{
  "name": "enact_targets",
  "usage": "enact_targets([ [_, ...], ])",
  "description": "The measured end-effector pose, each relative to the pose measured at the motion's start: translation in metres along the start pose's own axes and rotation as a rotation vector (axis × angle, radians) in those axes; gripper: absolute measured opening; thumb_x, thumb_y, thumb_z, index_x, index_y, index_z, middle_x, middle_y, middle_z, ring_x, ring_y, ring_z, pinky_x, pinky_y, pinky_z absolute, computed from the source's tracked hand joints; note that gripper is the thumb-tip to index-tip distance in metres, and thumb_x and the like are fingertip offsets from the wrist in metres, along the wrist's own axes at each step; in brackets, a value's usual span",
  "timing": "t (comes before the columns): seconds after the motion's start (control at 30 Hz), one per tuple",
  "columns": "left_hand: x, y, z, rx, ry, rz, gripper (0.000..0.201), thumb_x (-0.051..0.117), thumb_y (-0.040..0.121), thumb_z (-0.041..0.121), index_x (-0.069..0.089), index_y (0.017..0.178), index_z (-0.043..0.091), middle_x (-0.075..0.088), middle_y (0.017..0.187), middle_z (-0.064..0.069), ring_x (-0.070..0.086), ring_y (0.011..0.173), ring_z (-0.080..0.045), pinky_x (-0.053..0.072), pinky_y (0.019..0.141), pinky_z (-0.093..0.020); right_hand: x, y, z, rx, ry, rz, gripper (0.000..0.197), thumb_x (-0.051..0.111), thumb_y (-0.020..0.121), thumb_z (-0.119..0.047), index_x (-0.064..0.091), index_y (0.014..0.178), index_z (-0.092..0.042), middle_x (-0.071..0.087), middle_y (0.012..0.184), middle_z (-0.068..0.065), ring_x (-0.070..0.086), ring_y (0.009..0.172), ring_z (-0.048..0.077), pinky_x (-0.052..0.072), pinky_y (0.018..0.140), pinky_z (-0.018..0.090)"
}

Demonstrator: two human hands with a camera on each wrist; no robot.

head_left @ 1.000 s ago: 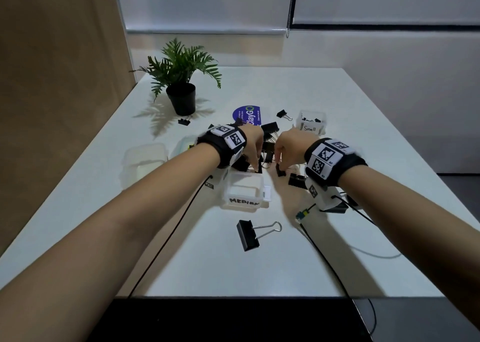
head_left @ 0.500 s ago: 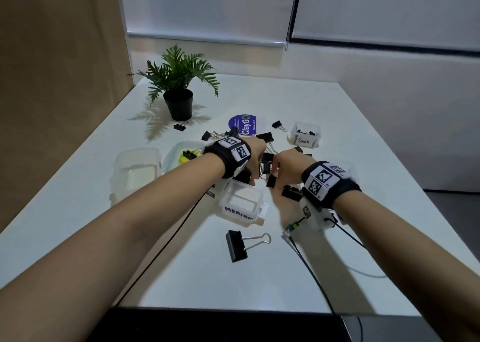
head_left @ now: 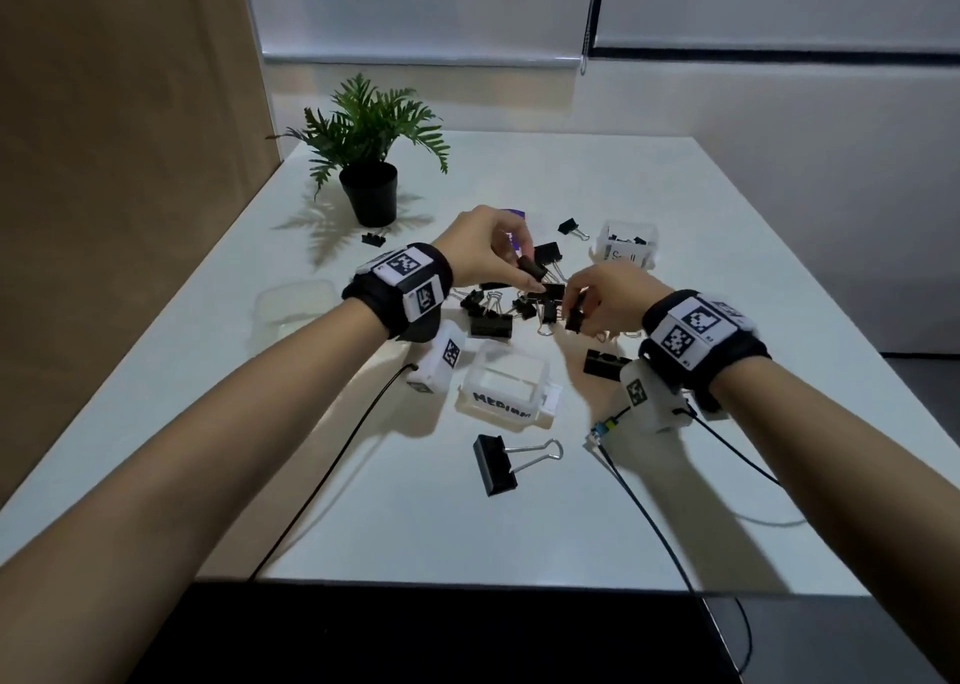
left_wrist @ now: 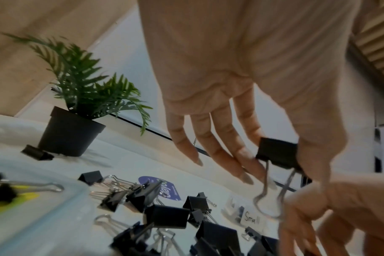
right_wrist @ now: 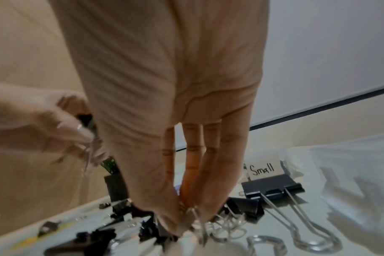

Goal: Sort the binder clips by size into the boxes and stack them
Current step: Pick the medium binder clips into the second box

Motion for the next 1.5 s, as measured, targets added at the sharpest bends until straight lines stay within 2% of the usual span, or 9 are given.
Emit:
enact_targets([
  [0.27, -0.006, -0.047, -0.016, -0.036, -0.082, -0.157, 0.025, 0.080, 0.074, 0.017, 0.071, 0.093, 0.004, 0.073, 0.076, -0.018, 0.071, 0.074, -0.023, 0.054, 0.079, -0.033, -0.001, -0.016, 0.001, 0.043, 0.348, -0.022, 0.024, 0.069, 0.081, 0.002, 0.071, 0.102, -0.008, 0.067, 0.084, 0.009, 0.060, 0.041, -0.003, 0.046, 0.043, 0.007],
  [0.37, 0.001, -0.050, -0.019, -0.044, -0.050, -0.145, 0.018, 0.080, 0.074, 0.015, 0.065, 0.081, 0.009, 0.070, 0.078, -0.019, 0.070, 0.076, -0.028, 0.053, 0.078, -0.039, 0.002, -0.020, -0.010, 0.053, 0.484, -0.031, 0.018, 0.072, 0.078, 0.002, 0.070, 0.094, -0.006, 0.065, 0.076, 0.005, 0.064, 0.051, 0.003, 0.054, 0.053, 0.012],
  [0.5, 0.008, -0.056, -0.015, 0.033, 0.047, -0.134, 0.017, 0.083, 0.070, 0.021, 0.069, 0.077, 0.019, 0.065, 0.086, 0.001, 0.061, 0.082, -0.009, 0.048, 0.077, -0.019, 0.007, -0.025, -0.025, 0.010, 0.542, -0.046, 0.028, 0.079, 0.074, -0.002, 0.066, 0.099, -0.002, 0.063, 0.076, 0.003, 0.065, 0.060, 0.011, 0.060, 0.064, 0.023],
  [0.7, 0.014, -0.060, -0.025, -0.004, 0.111, -0.169, 0.019, 0.087, 0.061, 0.033, 0.073, 0.072, 0.031, 0.065, 0.089, 0.005, 0.057, 0.086, -0.009, 0.050, 0.086, -0.031, 0.004, -0.036, -0.033, -0.035, 0.641, 0.034, 0.029, 0.085, 0.070, -0.012, 0.064, 0.090, -0.007, 0.060, 0.073, 0.004, 0.068, 0.064, 0.014, 0.061, 0.063, 0.031],
  [0.83, 0.015, -0.061, -0.030, -0.055, 0.144, -0.152, 0.020, 0.087, 0.062, 0.034, 0.076, 0.075, 0.024, 0.072, 0.086, -0.003, 0.062, 0.084, -0.025, 0.054, 0.079, -0.041, 0.004, -0.040, -0.039, -0.042, 0.593, 0.034, 0.030, 0.089, 0.063, -0.024, 0.067, 0.080, -0.013, 0.069, 0.066, 0.000, 0.062, 0.062, 0.008, 0.048, 0.052, 0.020],
  [1.03, 0.008, -0.060, -0.025, -0.026, 0.194, -0.102, 0.025, 0.087, 0.064, 0.024, 0.078, 0.085, 0.014, 0.060, 0.079, 0.011, 0.051, 0.076, -0.002, 0.041, 0.070, -0.013, 0.016, -0.040, -0.058, -0.099, 0.375, 0.041, 0.025, 0.089, 0.060, -0.032, 0.071, 0.071, -0.019, 0.071, 0.063, -0.009, 0.067, 0.064, 0.001, 0.051, 0.067, 0.026],
  [1.13, 0.003, -0.060, -0.026, -0.027, 0.148, -0.041, 0.024, 0.088, 0.064, 0.023, 0.076, 0.082, 0.011, 0.064, 0.069, 0.007, 0.053, 0.062, -0.001, 0.039, 0.058, -0.007, 0.007, -0.039, -0.060, -0.104, 0.210, 0.165, 0.025, 0.088, 0.060, -0.038, 0.072, 0.074, -0.025, 0.063, 0.062, -0.016, 0.061, 0.070, 0.003, 0.042, 0.058, 0.024],
  [1.4, 0.009, -0.063, -0.031, -0.107, -0.345, 0.062, 0.018, 0.082, 0.070, 0.010, 0.067, 0.077, 0.016, 0.061, 0.073, -0.006, 0.055, 0.067, -0.014, 0.047, 0.062, -0.018, 0.005, -0.030, -0.044, -0.092, 0.224, 0.257, 0.028, 0.089, 0.059, -0.034, 0.074, 0.080, -0.022, 0.072, 0.075, -0.005, 0.063, 0.074, 0.012, 0.045, 0.064, 0.027],
  [1.5, 0.015, -0.061, -0.027, -0.055, -0.259, 0.028, 0.018, 0.084, 0.069, 0.011, 0.068, 0.077, 0.016, 0.067, 0.083, -0.009, 0.062, 0.073, -0.012, 0.055, 0.074, -0.027, 0.009, -0.030, -0.043, -0.109, 0.220, 0.229, 0.027, 0.089, 0.061, -0.030, 0.074, 0.081, -0.020, 0.073, 0.078, -0.002, 0.063, 0.070, 0.012, 0.048, 0.066, 0.027],
])
Point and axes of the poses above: each hand's wrist, its own y-axis towards the middle knuckle, its own x-axis out of the palm, z = x × y, the point moved 6 cm from there along y, towards the middle knuckle
